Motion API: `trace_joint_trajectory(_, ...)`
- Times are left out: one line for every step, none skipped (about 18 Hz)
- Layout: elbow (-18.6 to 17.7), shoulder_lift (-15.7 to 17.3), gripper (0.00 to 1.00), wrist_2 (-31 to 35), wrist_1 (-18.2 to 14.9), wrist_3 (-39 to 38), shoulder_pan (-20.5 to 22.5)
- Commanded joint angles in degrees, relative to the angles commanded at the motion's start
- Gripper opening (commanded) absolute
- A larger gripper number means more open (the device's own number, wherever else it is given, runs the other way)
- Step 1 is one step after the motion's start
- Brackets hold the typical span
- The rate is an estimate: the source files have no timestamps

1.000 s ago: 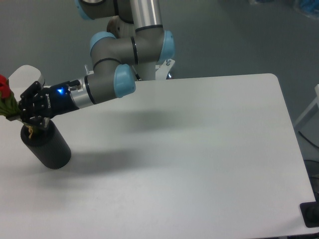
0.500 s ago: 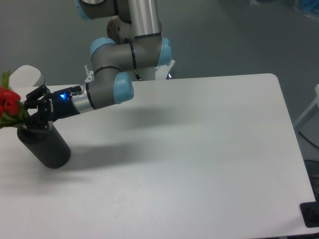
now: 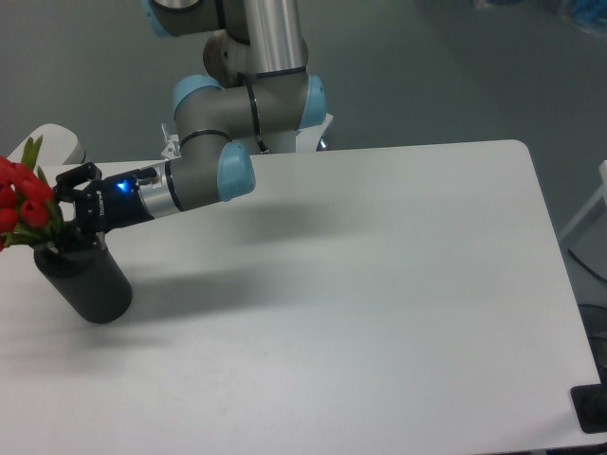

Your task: Insert the flowers into the vase

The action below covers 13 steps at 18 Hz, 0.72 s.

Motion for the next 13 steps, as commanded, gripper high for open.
trace_joint_trajectory(0.1, 0.1, 1.0, -0.1, 0.0, 0.0, 0.2)
trace_joint_trajectory(0.3, 0.1, 1.0, -0.1, 0.2, 0.0, 0.4)
trace_joint_trajectory(0.3, 0.1, 1.0, -0.1, 0.3, 0.1, 0.9)
trace_joint_trajectory(0.3, 0.2, 1.0, -0.2, 0.4, 0.2, 1.8)
trace_joint_trajectory(0.4, 0.3, 1.0, -0.9, 0.4, 0.2, 2.7)
trace_joint_trajectory(0.5, 0.3, 1.0, -2.1, 0.5, 0.3, 3.9)
trace_joint_trajectory(0.7, 0.4, 1.0, -3.3, 0.5, 0.2, 4.8)
trace_joint_trajectory(1.0, 0.4, 1.0, -4.4, 0.5, 0.2, 5.7)
trace_joint_trajectory(1.1, 0.4, 1.0, -5.0, 0.5, 0.2, 6.7)
trace_joint_trajectory(1.1, 0.6, 1.0, -5.1, 0.5, 0.1, 7.2)
trace_joint_trajectory(1.1, 0.9, 1.0, -5.1, 0.5, 0.1, 7.6)
trace_joint_trajectory(1.1, 1.0, 1.0, -5.1, 0.5, 0.1, 7.8)
trace_joint_trajectory(1.1, 1.0, 1.0, -5.1, 0.5, 0.2, 8.3)
